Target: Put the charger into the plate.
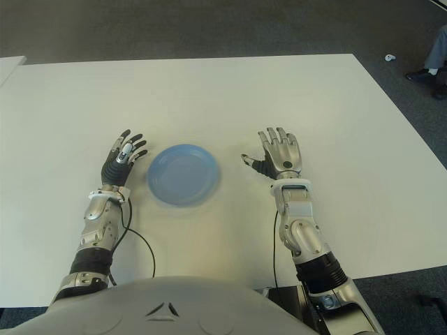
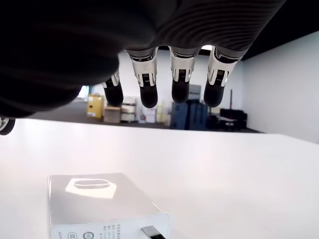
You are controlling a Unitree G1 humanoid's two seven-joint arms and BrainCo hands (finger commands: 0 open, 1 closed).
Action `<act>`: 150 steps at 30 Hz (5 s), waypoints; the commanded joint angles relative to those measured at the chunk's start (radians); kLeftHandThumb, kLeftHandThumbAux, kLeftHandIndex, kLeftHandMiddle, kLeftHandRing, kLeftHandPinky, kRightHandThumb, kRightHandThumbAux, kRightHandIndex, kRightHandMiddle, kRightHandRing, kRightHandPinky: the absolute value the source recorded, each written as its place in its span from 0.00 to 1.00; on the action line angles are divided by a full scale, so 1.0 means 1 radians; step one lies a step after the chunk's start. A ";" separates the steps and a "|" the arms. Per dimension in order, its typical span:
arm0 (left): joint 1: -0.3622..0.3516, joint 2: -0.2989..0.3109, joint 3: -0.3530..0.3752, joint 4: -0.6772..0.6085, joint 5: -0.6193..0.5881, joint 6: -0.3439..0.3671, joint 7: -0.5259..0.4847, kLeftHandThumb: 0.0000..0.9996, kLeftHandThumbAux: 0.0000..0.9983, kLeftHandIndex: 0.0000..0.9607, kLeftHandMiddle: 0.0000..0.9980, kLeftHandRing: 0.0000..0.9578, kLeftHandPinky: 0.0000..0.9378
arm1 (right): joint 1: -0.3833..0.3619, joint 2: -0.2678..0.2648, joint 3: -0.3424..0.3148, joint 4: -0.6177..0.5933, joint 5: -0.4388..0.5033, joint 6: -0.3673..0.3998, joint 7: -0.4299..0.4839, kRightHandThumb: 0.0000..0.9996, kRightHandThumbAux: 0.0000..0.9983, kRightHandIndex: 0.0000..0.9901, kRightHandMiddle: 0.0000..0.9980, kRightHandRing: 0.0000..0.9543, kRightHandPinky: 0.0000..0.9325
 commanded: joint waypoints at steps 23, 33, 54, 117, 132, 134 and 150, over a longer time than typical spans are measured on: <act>0.005 0.018 0.005 0.022 0.006 0.007 -0.013 0.00 0.50 0.09 0.19 0.22 0.25 | 0.016 0.013 -0.017 -0.003 0.004 0.062 0.120 0.31 0.12 0.00 0.00 0.00 0.00; 0.003 0.020 0.003 0.024 0.012 0.005 -0.010 0.00 0.49 0.09 0.18 0.21 0.24 | 0.028 0.033 -0.033 0.025 0.061 0.058 0.130 0.29 0.12 0.00 0.00 0.00 0.00; 0.006 0.015 0.001 0.016 0.011 0.010 -0.006 0.00 0.49 0.09 0.19 0.21 0.25 | 0.035 0.050 -0.001 0.080 0.087 0.058 0.126 0.25 0.12 0.00 0.00 0.00 0.00; 0.044 -0.002 0.006 -0.076 -0.013 0.057 0.001 0.00 0.52 0.12 0.22 0.24 0.27 | 0.066 0.042 0.041 0.121 0.117 0.042 0.036 0.27 0.11 0.00 0.00 0.00 0.00; 0.056 -0.011 0.009 -0.111 -0.017 0.067 0.002 0.00 0.51 0.12 0.22 0.24 0.27 | 0.085 -0.041 0.076 0.081 0.108 -0.019 0.098 0.27 0.11 0.00 0.00 0.00 0.00; 0.058 -0.012 0.008 -0.115 -0.016 0.066 0.002 0.00 0.51 0.12 0.22 0.24 0.27 | 0.089 -0.047 0.077 0.074 0.108 -0.024 0.102 0.27 0.12 0.00 0.00 0.00 0.00; 0.061 -0.011 0.007 -0.122 -0.019 0.059 -0.006 0.00 0.49 0.13 0.23 0.26 0.28 | 0.110 -0.094 0.080 0.068 0.109 -0.068 0.102 0.27 0.12 0.00 0.00 0.00 0.00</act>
